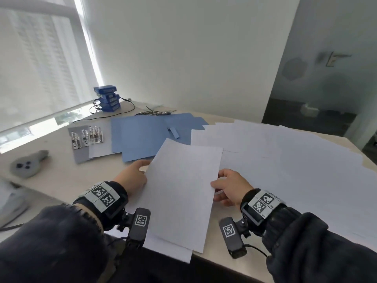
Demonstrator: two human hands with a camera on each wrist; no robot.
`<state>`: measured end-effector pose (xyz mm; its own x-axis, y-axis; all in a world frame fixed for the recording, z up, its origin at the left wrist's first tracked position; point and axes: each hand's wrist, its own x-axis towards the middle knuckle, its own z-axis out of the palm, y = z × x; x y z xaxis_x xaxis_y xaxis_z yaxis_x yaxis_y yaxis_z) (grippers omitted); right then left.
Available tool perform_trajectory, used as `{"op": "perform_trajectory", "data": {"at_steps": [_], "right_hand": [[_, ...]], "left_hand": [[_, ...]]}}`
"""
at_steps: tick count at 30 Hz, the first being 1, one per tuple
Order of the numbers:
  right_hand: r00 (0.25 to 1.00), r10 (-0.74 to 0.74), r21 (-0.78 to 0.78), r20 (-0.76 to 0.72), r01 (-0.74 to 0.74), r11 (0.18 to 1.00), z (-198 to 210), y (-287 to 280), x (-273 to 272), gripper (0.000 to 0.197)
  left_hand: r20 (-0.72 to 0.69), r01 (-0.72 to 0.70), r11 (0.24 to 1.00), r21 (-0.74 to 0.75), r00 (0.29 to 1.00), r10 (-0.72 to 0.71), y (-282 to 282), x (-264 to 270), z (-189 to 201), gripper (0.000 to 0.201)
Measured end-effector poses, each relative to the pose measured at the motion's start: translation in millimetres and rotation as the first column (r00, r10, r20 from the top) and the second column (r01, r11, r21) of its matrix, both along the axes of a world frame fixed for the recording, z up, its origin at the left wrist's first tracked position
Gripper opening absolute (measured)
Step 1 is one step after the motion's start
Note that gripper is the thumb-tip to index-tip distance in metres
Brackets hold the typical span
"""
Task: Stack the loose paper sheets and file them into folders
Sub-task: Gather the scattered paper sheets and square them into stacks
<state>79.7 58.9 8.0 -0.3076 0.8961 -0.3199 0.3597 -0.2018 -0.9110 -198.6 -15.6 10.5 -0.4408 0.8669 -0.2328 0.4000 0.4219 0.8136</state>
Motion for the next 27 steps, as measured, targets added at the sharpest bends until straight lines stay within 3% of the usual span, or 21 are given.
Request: {"op": "perform_trajectory", "data": {"at_steps": [7,14,22,27], "right_hand": [[0.994,0.092,-0.076,0.065,-0.087,0.993,-10,-6,-31,0.02],[0.997,0.037,-0.108,0.068,-0.029,0.994,-7,-6,-12,0.028],[0.991,-0.099,-0.001,0.09,0.099,0.995,-2,0,71,0.023],[0.95,-0.273,0.048,0.148,0.269,0.962,4,-1,148,0.022]], "left_hand": [[-0.008,-0.059,0.997,-0.044,0.998,0.058,-21,-24,-9,0.063],[-0.067,-0.041,0.998,0.054,0.997,0.045,-14,-3,-1,0.046],[-0.019,0.283,0.934,0.217,0.958,-0.286,19,111,14,0.023],[-0.101,0.452,0.856,0.253,0.892,-0.441,43,182,18,0.02]]}}
